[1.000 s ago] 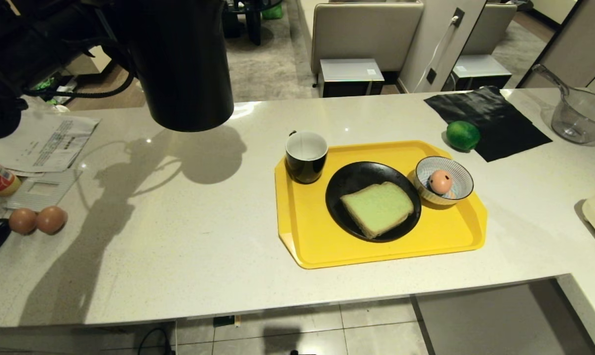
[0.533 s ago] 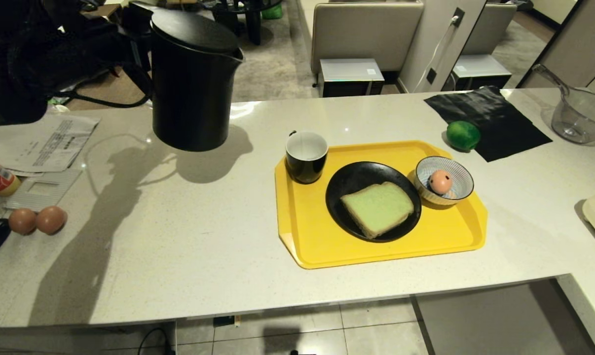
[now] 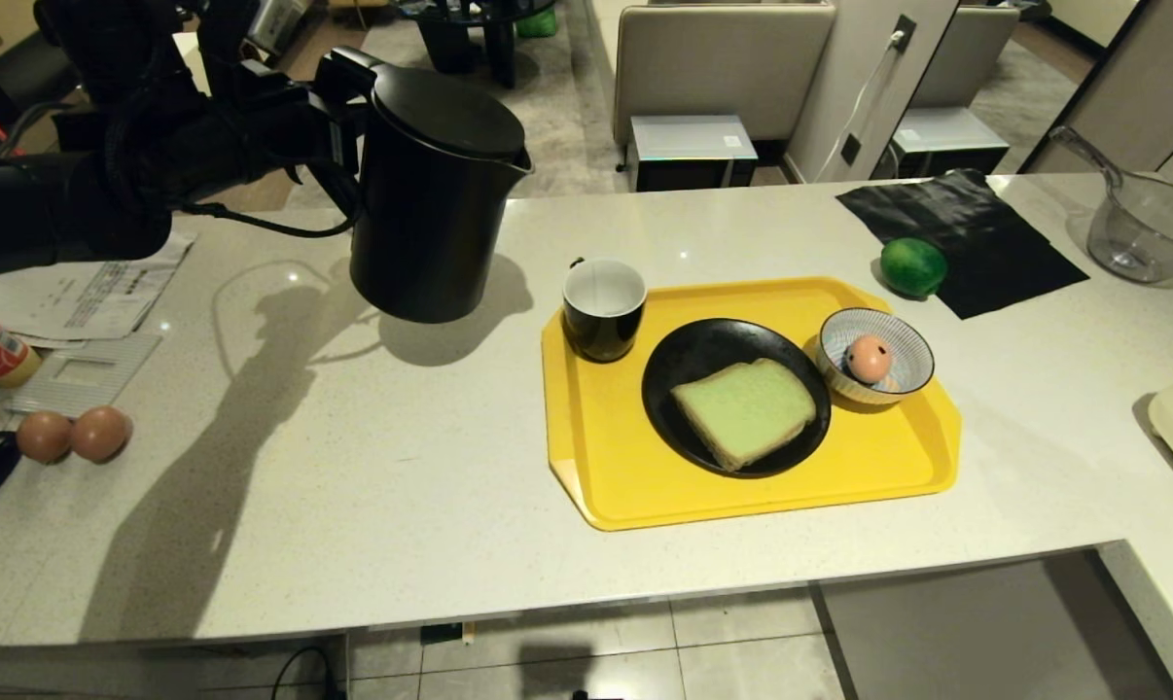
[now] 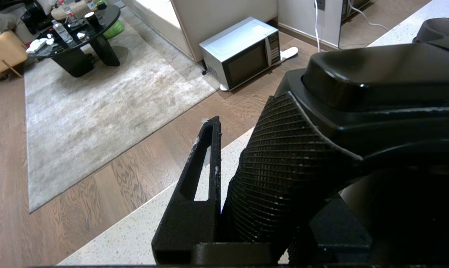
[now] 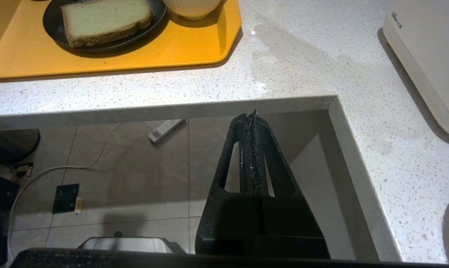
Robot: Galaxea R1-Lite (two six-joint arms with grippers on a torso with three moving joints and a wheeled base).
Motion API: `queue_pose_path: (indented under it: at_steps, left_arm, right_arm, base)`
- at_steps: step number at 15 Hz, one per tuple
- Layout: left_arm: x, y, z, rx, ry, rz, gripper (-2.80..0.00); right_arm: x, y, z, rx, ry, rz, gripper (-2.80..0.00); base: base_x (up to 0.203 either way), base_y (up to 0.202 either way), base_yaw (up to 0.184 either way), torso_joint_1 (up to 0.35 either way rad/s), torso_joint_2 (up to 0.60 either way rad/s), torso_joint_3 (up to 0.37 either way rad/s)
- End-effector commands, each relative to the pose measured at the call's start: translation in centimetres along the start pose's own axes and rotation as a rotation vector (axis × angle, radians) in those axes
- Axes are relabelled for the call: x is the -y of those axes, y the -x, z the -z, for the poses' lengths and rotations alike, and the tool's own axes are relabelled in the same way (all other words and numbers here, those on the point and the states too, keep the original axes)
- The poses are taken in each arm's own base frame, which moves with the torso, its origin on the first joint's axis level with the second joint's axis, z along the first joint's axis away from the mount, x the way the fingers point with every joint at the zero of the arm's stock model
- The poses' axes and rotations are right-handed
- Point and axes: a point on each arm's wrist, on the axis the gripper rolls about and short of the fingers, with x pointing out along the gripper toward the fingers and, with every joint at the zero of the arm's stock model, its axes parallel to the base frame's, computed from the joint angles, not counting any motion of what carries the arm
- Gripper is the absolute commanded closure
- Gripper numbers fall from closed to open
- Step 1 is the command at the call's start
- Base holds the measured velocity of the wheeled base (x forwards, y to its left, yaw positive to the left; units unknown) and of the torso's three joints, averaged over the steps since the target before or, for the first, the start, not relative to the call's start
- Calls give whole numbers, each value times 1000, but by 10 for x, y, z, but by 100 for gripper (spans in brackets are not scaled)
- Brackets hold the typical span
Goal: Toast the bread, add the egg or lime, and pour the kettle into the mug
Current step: Pour water into a cup
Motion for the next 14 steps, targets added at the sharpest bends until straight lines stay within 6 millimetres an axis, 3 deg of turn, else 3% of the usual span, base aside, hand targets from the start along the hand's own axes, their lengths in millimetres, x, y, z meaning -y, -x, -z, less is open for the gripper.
queue_pose_path:
  at_steps: [1,4,10,14]
  left_arm:
    - [1,1,-3,7,-3,3,0]
    - [2,1,-5,10,-3,1,0]
    - [1,3,-10,16,-7,-1,0]
    - [3,1,-2,-20,-41,11,0]
  right_arm:
    - [0,-2,8,-28,2,1,0]
    - [0,-2,8,-28,2,1,0]
    - [0,-2,8,-28,2,-1,0]
    - [0,-2,8,-28,5,-1,0]
  base:
    - [0,0,0,0,0,0]
    - [0,0,0,12,-14,-12]
    - [0,0,0,162,-312,-139]
    - [0,0,0,80,-161,-69]
